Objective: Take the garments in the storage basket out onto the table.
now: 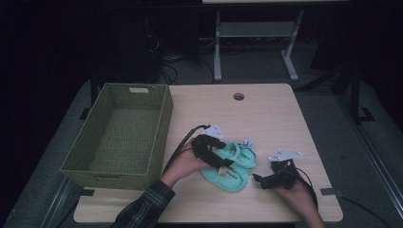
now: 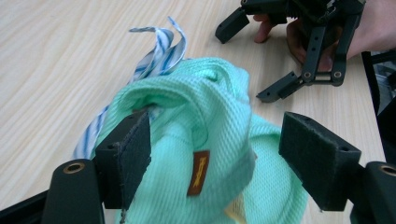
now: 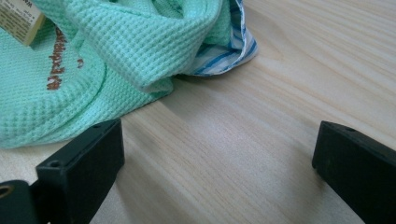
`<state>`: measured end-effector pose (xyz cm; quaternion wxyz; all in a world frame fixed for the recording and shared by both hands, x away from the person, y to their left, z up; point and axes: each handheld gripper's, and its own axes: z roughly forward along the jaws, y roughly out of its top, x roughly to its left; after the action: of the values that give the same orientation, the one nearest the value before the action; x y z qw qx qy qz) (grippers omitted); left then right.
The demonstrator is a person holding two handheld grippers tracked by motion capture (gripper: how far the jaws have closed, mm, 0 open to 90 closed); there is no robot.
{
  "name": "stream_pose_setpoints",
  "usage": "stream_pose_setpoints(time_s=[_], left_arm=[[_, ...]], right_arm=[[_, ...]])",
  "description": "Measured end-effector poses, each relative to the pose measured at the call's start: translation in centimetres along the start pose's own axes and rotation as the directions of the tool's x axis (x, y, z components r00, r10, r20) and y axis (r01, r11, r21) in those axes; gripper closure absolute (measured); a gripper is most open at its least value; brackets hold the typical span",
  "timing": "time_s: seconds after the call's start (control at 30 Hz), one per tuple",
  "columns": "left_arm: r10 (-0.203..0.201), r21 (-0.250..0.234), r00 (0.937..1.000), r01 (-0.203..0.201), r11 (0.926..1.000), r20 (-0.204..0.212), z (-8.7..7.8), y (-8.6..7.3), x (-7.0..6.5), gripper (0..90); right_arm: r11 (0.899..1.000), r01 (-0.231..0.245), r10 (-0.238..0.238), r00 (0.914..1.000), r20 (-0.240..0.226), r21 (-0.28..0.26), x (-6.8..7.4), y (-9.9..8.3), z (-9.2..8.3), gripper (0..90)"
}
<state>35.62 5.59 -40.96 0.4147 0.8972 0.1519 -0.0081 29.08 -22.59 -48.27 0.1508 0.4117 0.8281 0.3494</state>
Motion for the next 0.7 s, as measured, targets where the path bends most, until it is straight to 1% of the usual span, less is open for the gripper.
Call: stream_pose_setpoints(time_s=[0.1, 0.17, 0.27, 0.33, 0.37, 0.4, 0.53, 0.57, 0.6, 0.63, 0.7], left_arm=[[-0.017, -0.001, 0.9998, 0.017, 0.9999, -0.010, -0.9, -0.5, -0.3, 24.8], [-0.020, 0.000, 0.9997, 0.020, 0.9998, -0.017, -1.4, -0.9, -0.4, 25.1], [-0.035, -0.010, 0.9989, 0.035, 0.9993, -0.032, -2.3, -1.7, -0.9, 25.5], [-0.046, -0.015, 0.9983, 0.046, 0.9988, -0.035, -2.8, -2.3, -1.1, 25.5], [-0.050, -0.011, 0.9978, 0.049, 0.9987, -0.044, -3.1, -2.6, -1.2, 25.6], [-0.057, -0.015, 0.9970, 0.056, 0.9983, -0.053, -3.3, -2.9, -1.3, 25.6], [-0.078, -0.017, 0.9954, 0.077, 0.9969, -0.056, -3.8, -4.1, -1.8, 25.8], [-0.079, -0.011, 0.9950, 0.079, 0.9968, -0.060, -3.9, -4.4, -1.9, 26.6], [-0.092, -0.012, 0.9933, 0.091, 0.9958, -0.071, -3.8, -4.7, -2.0, 28.9], [-0.094, -0.007, 0.9925, 0.094, 0.9956, -0.078, -3.8, -5.0, -2.2, 31.2], [-0.100, 0.002, 0.9920, 0.100, 0.9950, -0.077, -3.6, -5.6, -2.5, 37.0]], right_arm=[[1.000, 0.000, 0.000, 1.0000, 0.000, 0.000, 0.0, 0.0, 0.0, 2.0], [1.000, -0.001, 0.001, 1.0000, 0.000, -0.001, 0.0, 0.0, 0.0, 2.0], [1.000, -0.001, 0.001, 1.0000, 0.000, 0.000, 0.0, 0.0, 0.0, 2.0], [1.000, -0.002, 0.002, 1.0000, 0.000, 0.000, 0.0, 0.0, 0.0, 2.0], [1.000, -0.002, 0.002, 1.0000, 0.000, 0.000, 0.0, 0.0, 0.0, 2.0], [1.000, -0.001, 0.001, 1.0000, 0.000, 0.000, 0.0, 0.0, 0.0, 2.0], [1.000, -0.001, 0.001, 1.0000, 0.000, 0.000, 0.0, 0.0, 0.0, 2.0], [1.000, -0.001, 0.001, 1.0000, 0.000, 0.000, 0.0, 0.0, 0.0, 2.0], [1.000, -0.001, 0.001, 1.0000, 0.000, 0.000, 0.0, 0.0, 0.0, 2.0], [1.000, 0.000, 0.000, 1.0000, 0.000, 0.001, 0.0, 0.0, 0.0, 2.0], [1.000, 0.000, 0.000, 1.0000, 0.000, 0.000, 0.0, 0.0, 0.0, 2.0]])
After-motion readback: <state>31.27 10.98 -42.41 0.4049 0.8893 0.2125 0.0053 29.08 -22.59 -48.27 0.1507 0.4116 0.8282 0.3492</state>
